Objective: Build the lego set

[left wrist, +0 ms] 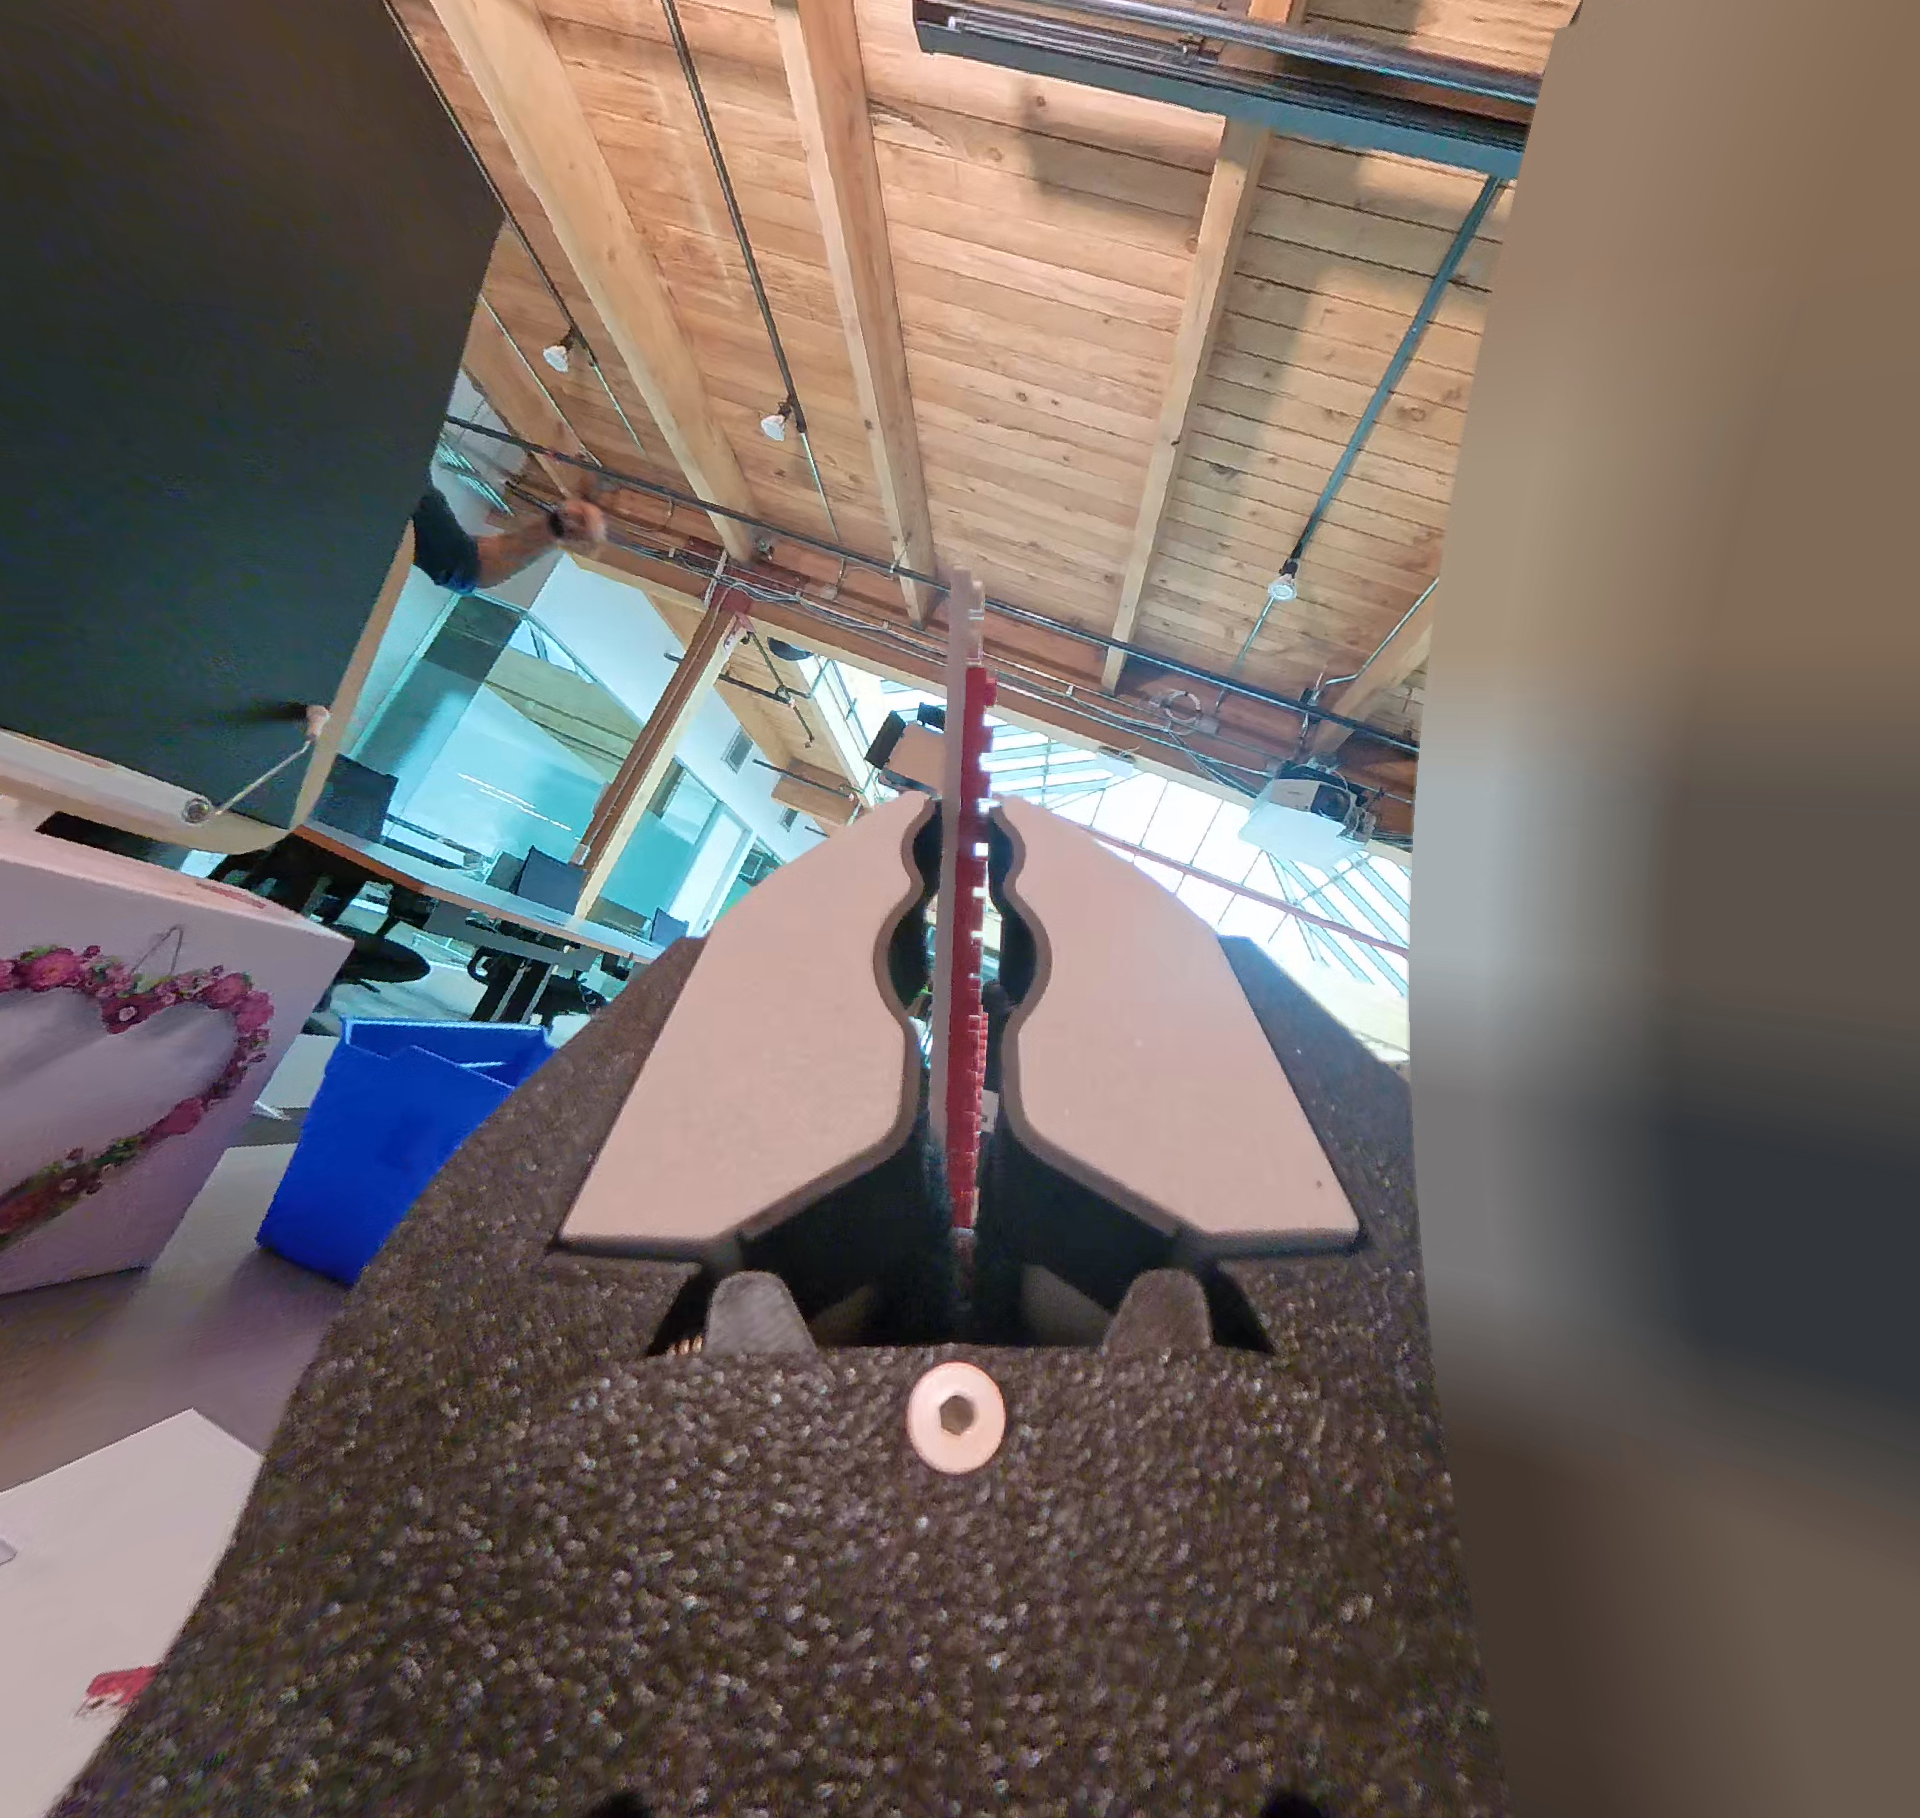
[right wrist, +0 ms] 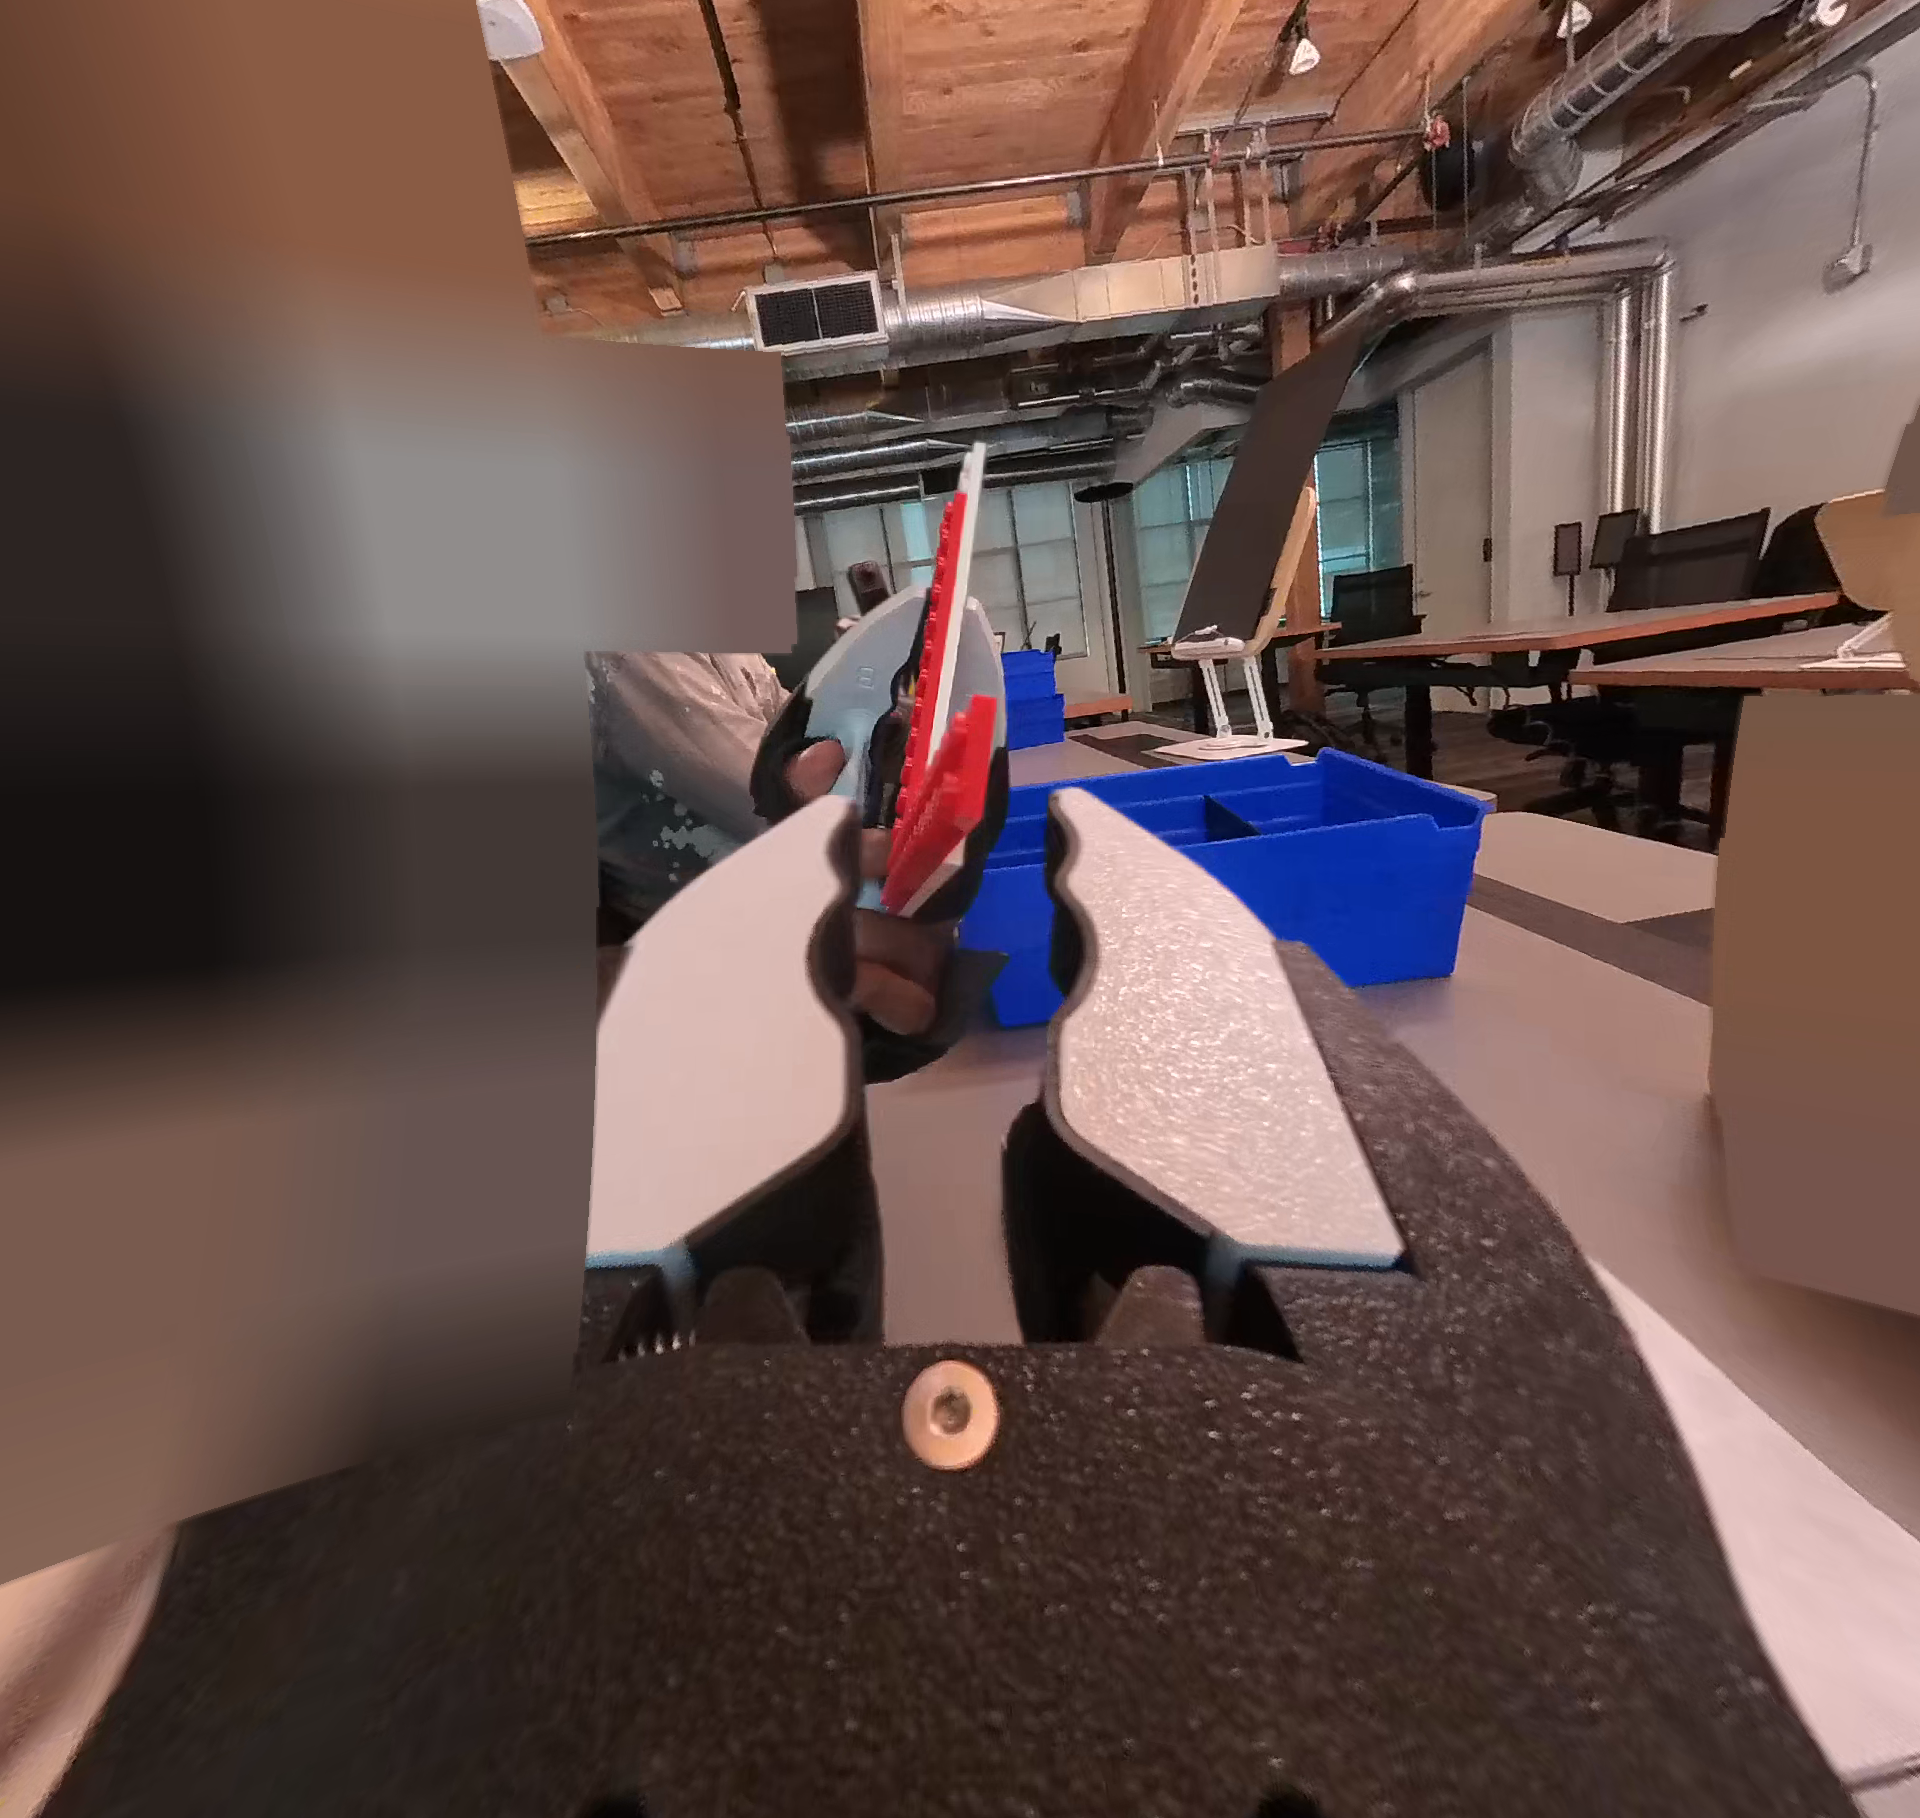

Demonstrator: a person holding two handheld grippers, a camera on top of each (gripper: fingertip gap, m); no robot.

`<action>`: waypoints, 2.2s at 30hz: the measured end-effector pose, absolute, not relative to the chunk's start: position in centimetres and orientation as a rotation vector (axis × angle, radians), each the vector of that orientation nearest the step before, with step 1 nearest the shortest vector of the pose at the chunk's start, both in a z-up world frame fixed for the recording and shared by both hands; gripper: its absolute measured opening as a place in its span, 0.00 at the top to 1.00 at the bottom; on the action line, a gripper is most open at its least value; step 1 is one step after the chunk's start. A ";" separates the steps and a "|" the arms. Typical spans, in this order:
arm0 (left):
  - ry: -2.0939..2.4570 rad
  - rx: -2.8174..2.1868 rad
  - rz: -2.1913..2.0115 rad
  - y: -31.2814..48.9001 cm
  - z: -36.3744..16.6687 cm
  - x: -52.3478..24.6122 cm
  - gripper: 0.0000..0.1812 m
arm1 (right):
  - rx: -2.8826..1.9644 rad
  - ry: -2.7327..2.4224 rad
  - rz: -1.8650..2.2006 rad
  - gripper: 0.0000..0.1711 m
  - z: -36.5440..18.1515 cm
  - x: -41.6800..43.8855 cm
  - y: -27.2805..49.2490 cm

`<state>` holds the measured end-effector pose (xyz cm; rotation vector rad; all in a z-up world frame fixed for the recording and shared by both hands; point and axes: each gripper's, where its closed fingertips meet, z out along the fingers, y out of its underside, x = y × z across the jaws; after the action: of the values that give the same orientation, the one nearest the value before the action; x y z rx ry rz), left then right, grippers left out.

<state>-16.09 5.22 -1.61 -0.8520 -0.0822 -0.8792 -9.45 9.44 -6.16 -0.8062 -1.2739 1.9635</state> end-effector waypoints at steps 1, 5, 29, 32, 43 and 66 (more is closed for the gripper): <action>-0.074 -0.860 -0.880 5.3 -1.7 -15.8 0.96 | -0.787 -1.281 1.961 0.91 -6.2 -9.3 9.3; -0.015 -0.874 -0.880 5.2 -1.4 -14.8 0.96 | -0.677 -1.257 1.926 0.95 -5.2 -8.3 9.3; 0.993 -1.383 0.680 8.6 -8.9 -7.3 0.85 | -0.103 -1.690 0.780 0.95 -6.4 -6.4 6.3; 0.903 -1.375 0.770 9.0 -8.2 -7.8 0.92 | -0.092 -1.702 0.656 0.95 -7.0 -6.9 6.8; 0.984 -1.301 0.888 9.3 -8.8 -7.4 0.93 | -0.032 -1.721 0.569 0.95 -7.9 -7.1 6.1; 0.965 -1.216 0.950 8.7 -7.5 -7.7 0.95 | 0.023 -1.586 0.773 0.96 -6.6 -6.3 5.1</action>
<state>-7.65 8.74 -7.46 -1.2155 0.9649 0.9504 -6.26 5.10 -6.57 0.0228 -1.5858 0.7728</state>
